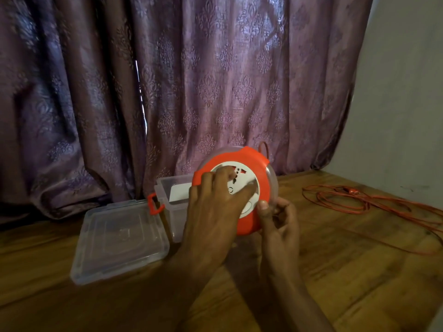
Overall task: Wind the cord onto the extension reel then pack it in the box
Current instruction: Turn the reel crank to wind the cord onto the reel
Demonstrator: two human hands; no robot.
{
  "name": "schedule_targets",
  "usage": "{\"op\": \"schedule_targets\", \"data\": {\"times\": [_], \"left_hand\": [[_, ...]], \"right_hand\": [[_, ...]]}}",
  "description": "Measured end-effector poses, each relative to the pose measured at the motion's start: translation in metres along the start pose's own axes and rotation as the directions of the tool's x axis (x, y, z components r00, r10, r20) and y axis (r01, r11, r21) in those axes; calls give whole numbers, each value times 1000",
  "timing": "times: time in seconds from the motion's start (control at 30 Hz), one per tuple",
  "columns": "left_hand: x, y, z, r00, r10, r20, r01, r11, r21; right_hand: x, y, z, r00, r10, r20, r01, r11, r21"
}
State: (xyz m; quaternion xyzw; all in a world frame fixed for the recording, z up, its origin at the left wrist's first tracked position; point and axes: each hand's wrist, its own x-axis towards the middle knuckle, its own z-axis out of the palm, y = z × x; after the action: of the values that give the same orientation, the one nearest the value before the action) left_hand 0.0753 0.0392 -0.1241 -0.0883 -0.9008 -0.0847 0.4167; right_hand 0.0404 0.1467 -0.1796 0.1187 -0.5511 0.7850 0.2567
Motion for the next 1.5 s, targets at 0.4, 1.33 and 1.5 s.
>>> {"op": "schedule_targets", "data": {"times": [0.4, 1.33, 1.5], "left_hand": [[8, -12, 4, 972, -217, -95, 156, 887, -434], [4, -16, 3, 990, 137, -19, -137, 990, -13], [9, -16, -5, 989, -100, -106, 67, 957, -281]], "right_hand": [[13, 8, -10, 990, 76, -119, -73, 997, 22], [9, 14, -4, 995, 97, 10, -97, 993, 67], [11, 8, -7, 988, 148, -50, -142, 984, 106]]}}
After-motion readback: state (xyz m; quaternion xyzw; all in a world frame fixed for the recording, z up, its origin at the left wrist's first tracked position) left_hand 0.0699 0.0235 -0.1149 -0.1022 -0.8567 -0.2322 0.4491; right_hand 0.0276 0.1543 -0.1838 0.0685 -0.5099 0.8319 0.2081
